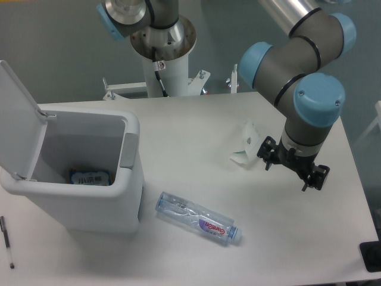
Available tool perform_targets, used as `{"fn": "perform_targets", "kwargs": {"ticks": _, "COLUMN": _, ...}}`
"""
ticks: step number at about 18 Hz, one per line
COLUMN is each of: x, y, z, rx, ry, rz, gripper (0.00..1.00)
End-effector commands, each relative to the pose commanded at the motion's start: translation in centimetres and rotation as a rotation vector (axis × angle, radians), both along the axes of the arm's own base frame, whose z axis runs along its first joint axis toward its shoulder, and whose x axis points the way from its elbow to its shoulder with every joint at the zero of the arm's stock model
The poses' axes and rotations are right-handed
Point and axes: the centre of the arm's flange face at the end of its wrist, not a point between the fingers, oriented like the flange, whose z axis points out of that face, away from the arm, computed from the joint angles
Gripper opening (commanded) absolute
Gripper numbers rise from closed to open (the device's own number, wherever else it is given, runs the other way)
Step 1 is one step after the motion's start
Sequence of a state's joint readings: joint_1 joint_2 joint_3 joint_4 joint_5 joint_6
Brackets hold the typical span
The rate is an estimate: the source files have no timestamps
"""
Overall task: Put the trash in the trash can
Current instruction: 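Move the gripper over the white paper piece and lower it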
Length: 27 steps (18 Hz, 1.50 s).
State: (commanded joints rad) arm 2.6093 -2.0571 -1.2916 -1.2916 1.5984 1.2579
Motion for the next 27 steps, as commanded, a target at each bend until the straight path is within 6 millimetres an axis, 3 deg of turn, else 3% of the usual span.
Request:
{"fn": "perform_targets", "kwargs": {"ticks": 6, "x": 0.7, "y": -0.3, "z": 0.6, "rx": -0.007, "ry": 0.001, "rz": -0.007, "gripper": 1.0}}
{"fn": "perform_targets", "kwargs": {"ticks": 12, "x": 2.8, "y": -1.5, "z": 0.1, "rx": -0.016, "ry": -0.028, "rz": 0.0, "gripper": 1.0}}
{"fn": "perform_targets", "kwargs": {"ticks": 20, "x": 6.7, "y": -5.1, "z": -3.6, "rx": -0.059, "ry": -0.102, "rz": 0.012, "gripper": 1.0}}
{"fn": "perform_targets", "kwargs": {"ticks": 27, "x": 9.3, "y": -7.1, "z": -6.5, "rx": -0.031, "ry": -0.055, "rz": 0.026, "gripper": 1.0}}
